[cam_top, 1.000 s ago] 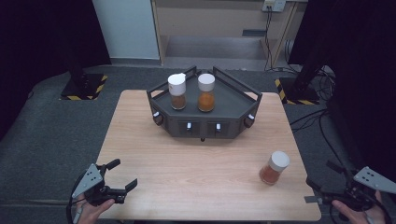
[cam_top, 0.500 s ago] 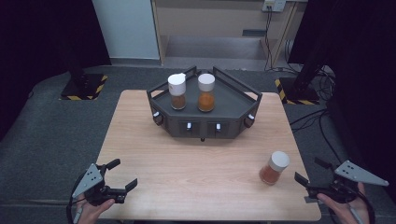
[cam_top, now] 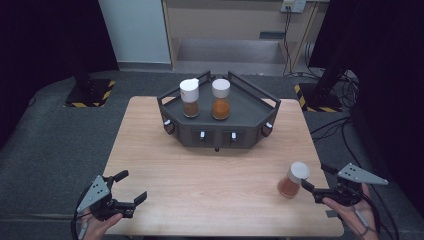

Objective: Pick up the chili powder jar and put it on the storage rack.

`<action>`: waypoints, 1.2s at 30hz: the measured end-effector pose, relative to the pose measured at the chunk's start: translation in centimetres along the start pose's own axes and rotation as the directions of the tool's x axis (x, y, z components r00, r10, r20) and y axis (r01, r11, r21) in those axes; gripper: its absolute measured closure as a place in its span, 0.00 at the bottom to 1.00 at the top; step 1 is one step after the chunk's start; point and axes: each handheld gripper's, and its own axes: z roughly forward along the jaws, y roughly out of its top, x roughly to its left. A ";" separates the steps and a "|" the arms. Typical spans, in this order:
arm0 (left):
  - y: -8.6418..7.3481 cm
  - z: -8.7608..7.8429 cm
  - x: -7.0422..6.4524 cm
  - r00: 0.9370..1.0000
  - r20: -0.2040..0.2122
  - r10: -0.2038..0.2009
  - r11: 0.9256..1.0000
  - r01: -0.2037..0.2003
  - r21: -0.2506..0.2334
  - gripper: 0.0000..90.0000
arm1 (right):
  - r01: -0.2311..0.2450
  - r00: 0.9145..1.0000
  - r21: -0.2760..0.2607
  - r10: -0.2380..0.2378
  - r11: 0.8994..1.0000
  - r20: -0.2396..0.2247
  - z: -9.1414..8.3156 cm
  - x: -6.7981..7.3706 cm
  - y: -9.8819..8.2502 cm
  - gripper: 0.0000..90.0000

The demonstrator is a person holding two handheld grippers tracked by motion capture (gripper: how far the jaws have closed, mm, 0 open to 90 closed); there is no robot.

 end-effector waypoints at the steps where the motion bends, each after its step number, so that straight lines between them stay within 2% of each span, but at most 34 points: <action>1: 0.0 0.0 0.0 1.000 0.000 0.001 1.000 -0.001 0.001 0.00 | 0.001 1.000 0.006 -0.001 1.000 0.001 0.2 0.0 0.1 0.05; 26: 0.0 -0.1 0.0 1.000 -0.003 0.001 1.000 -0.001 0.001 0.00 | 0.011 0.999 0.065 -0.009 0.998 -0.030 3.9 -0.5 -0.1 0.09; 36: 0.0 -0.1 0.0 1.000 -0.003 0.000 1.000 0.000 0.001 0.00 | 0.025 0.999 0.070 -0.023 0.997 -0.037 4.9 -0.3 -0.4 0.18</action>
